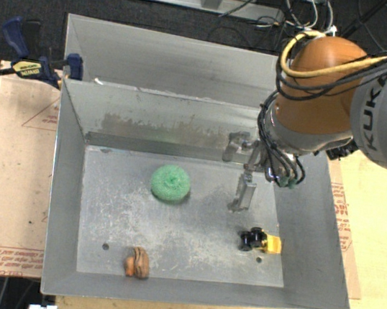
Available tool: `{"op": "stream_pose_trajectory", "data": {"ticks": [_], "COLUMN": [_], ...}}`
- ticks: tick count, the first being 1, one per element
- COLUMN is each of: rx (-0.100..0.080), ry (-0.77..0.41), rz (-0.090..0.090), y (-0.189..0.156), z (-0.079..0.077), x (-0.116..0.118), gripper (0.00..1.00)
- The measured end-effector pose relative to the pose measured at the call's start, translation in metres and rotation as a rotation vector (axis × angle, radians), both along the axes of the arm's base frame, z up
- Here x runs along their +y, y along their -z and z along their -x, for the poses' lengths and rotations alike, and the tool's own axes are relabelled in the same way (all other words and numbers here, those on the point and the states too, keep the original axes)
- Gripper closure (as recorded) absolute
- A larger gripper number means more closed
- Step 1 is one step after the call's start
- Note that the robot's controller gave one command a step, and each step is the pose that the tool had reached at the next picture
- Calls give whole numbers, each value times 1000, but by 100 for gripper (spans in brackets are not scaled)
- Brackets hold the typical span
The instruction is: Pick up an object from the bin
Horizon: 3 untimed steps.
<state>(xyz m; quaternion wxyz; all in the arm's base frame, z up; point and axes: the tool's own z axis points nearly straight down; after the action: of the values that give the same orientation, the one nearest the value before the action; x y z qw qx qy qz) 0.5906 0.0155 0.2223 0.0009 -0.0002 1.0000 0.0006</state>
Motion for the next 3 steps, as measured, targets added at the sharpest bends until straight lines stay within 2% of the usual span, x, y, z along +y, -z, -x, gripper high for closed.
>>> {"op": "stream_pose_trajectory", "data": {"ticks": [1, 2, 3], "rx": [-5, 6, -2], "ry": [5, -164, -34], "rz": [-1, 0, -1], "y": [66, 76, 77], "z": [-11, -23, -24], "x": [45, 85, 83], "gripper": [0, 0, 0]}}
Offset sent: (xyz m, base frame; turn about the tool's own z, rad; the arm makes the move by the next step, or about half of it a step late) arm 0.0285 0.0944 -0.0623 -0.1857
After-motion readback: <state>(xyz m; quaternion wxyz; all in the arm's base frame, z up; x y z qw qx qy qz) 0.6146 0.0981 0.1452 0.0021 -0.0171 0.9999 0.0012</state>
